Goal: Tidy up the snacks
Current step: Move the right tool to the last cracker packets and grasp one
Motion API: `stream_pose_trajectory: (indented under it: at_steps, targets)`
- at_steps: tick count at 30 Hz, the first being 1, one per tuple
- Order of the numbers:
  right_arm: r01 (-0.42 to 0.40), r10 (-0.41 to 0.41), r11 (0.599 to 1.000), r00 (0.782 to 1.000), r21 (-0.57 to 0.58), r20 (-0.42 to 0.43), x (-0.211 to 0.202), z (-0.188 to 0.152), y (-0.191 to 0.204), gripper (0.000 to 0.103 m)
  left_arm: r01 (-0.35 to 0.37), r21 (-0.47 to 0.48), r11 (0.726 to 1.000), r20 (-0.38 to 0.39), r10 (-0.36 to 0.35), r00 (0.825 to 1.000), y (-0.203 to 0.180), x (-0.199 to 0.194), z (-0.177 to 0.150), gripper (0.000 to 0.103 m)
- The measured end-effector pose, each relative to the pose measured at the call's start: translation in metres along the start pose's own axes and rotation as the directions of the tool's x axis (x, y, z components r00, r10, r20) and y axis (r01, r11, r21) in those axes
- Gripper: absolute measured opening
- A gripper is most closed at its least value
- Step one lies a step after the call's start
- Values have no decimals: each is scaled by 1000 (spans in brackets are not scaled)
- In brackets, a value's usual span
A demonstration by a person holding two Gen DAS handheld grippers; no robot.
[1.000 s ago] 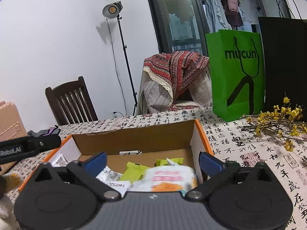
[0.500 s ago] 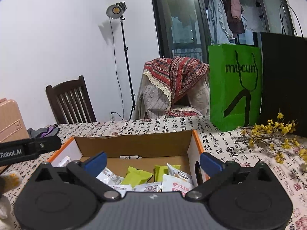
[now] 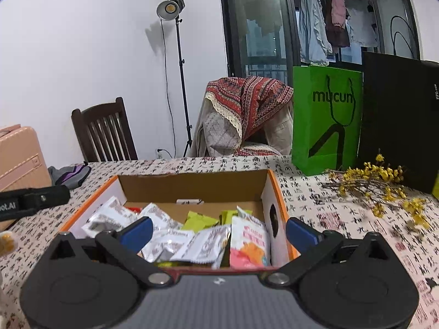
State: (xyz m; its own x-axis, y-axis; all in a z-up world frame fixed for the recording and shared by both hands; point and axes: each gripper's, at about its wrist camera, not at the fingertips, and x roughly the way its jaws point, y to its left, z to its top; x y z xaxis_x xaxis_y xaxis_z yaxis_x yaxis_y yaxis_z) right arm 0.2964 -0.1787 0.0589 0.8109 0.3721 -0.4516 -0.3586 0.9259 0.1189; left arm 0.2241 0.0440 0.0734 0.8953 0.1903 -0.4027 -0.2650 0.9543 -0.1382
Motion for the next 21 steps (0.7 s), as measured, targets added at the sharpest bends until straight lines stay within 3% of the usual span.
stream_pose_trajectory:
  at_steps: [21]
  targets:
    - [-25,25,1000,994,-1,-104,-42,-56,20,103,-8,-9,1000,-81,7,997,49,-53,-45,103]
